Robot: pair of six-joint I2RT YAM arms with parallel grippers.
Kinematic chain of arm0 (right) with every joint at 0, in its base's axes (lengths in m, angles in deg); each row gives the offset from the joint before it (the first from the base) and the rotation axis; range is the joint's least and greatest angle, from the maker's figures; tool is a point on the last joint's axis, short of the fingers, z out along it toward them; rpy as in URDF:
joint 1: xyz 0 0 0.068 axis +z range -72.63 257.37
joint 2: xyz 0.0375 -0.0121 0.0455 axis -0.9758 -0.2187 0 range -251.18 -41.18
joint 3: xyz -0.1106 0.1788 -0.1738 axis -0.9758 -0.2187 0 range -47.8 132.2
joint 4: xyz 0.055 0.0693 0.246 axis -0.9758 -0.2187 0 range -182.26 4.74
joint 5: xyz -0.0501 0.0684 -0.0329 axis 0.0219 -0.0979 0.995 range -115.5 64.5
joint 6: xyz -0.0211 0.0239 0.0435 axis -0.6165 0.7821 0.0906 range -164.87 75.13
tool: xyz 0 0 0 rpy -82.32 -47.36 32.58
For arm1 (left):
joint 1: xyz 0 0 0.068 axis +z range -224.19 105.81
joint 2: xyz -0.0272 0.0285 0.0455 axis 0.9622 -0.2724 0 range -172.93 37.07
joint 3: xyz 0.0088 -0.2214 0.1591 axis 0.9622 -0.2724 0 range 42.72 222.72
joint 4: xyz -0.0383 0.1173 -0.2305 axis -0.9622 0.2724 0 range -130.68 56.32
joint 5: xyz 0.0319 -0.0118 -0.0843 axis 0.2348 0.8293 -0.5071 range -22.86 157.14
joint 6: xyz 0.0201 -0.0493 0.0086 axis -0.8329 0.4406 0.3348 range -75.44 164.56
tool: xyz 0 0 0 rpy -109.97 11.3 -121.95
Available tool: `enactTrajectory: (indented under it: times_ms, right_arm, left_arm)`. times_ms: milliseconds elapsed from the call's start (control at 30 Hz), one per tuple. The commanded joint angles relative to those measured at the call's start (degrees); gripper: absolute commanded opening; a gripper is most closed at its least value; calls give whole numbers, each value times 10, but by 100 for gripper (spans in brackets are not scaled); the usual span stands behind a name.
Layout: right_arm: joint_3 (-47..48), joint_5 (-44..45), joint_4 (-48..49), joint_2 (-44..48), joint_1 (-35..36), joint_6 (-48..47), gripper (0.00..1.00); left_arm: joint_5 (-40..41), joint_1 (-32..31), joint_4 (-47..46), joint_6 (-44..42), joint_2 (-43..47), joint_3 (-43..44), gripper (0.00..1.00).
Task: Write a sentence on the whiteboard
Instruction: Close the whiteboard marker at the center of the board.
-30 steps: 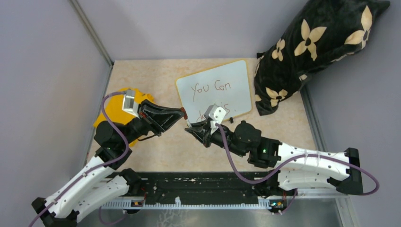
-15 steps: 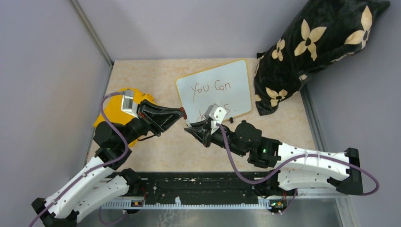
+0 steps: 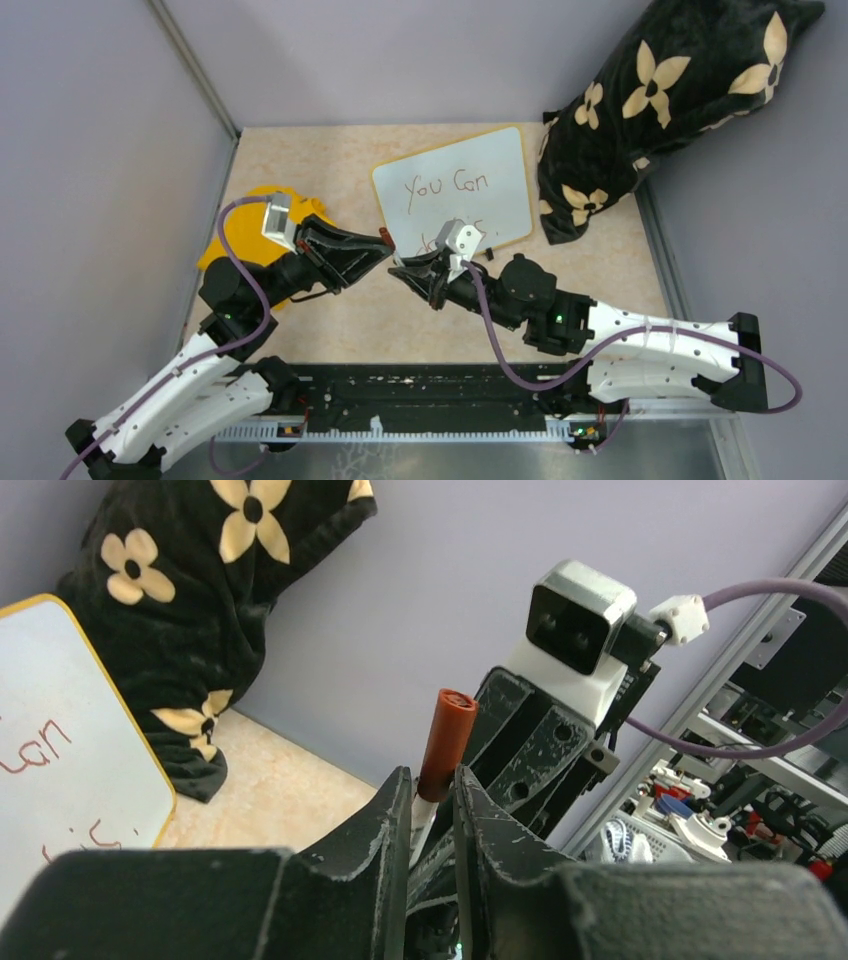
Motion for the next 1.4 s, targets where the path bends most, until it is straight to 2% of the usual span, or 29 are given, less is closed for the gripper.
enactTrajectory:
  times_ms: [0,133,367,433,633,800,1200,1367]
  right_arm:
    - [22,-16,82,15,0,-7,0]
    - [21,-15,80,15,0,-7,0]
    - [21,-15,79,17,0,-5,0]
    - [21,-16,79,17,0,-5,0]
    - [22,-17,72,18,0,-4,0]
    - [24,-33,56,20,0,0,0]
    - [33,-59,29,10,0,6,0]
    - [35,-57,27,8,0,6,0]
  left_arm:
    - [-9,-2,45,-5,-1,-8,27]
    - [-8,-2,45,-5,2,-8,30]
    - [-5,-2,47,-8,7,-9,42]
    - [-6,-3,48,-10,9,-9,49]
    - [3,-2,49,-18,24,-11,80]
    - [29,-2,44,-40,42,-3,92]
    - [28,-2,58,-80,-4,67,93]
    - [23,-2,57,-87,-9,69,86]
